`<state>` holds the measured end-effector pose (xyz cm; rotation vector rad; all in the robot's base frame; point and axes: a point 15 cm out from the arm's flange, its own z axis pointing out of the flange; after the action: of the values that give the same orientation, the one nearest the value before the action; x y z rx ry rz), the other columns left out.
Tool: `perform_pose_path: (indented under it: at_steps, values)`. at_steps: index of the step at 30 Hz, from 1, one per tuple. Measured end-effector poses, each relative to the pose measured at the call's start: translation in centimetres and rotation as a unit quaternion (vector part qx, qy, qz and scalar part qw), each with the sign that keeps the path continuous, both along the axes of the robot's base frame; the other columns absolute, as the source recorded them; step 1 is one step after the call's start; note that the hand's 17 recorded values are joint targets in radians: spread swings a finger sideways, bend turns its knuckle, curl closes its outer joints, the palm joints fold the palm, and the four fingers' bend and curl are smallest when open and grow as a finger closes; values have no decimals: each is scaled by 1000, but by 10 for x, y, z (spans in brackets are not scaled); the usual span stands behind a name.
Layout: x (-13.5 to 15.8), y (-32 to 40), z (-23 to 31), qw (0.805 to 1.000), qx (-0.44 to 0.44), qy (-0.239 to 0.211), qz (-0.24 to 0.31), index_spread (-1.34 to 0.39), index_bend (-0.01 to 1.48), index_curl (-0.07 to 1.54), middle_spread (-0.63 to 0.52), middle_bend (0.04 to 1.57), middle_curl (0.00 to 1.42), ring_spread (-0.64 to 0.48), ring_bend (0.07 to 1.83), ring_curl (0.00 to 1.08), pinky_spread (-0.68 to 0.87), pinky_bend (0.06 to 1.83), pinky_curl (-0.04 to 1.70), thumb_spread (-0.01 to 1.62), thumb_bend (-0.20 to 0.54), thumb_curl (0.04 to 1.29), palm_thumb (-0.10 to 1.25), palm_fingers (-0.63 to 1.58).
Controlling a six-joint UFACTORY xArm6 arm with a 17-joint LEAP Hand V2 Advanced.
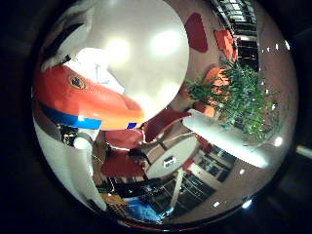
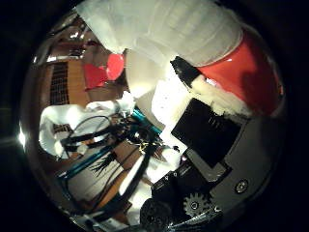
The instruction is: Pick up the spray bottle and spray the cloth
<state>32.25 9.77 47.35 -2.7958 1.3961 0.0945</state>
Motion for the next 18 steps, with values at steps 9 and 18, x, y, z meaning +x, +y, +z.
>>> perform_pose_path:
  at_steps: [9,18]
  values:
    - [23,76,32,980,193,-37,-8,-194,1185,764,-81,1405,678,-235,1319,850,-143,1001,1511,874,-14,800,1094,1128]
    - [46,114,-31,942,327,-13,-72,-199,1181,765,-81,1406,678,-234,1323,846,-143,1002,1511,846,-15,814,1084,1126]
